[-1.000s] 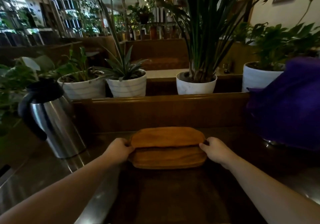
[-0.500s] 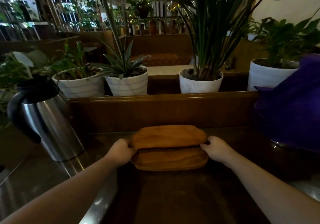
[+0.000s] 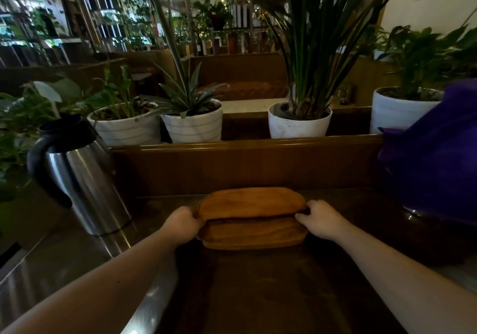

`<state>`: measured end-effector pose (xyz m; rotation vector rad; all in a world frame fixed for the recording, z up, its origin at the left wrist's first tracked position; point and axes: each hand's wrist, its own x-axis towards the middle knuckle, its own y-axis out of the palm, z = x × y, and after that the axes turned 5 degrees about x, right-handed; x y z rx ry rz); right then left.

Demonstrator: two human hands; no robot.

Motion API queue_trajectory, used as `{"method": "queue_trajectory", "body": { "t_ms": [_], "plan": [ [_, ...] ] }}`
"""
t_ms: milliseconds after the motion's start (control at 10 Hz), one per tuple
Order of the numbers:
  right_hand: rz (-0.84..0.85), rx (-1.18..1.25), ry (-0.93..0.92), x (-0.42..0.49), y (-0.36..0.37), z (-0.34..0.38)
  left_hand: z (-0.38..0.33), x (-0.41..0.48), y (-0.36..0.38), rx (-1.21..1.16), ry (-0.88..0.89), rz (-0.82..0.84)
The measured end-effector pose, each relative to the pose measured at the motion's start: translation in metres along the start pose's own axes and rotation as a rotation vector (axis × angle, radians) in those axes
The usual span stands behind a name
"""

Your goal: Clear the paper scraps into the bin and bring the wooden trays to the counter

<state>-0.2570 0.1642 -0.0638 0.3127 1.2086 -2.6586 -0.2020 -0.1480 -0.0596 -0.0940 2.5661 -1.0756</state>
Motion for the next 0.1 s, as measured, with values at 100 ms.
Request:
{"method": "queue_trajectory", "body": {
  "t_ms": [100],
  "plan": [
    [-0.107,-0.295,-0.141,-0.0098,-0.008,0.0049,-0.0093,-0.0128,-0.0008,0.247,0.113,-0.109]
  ]
}}
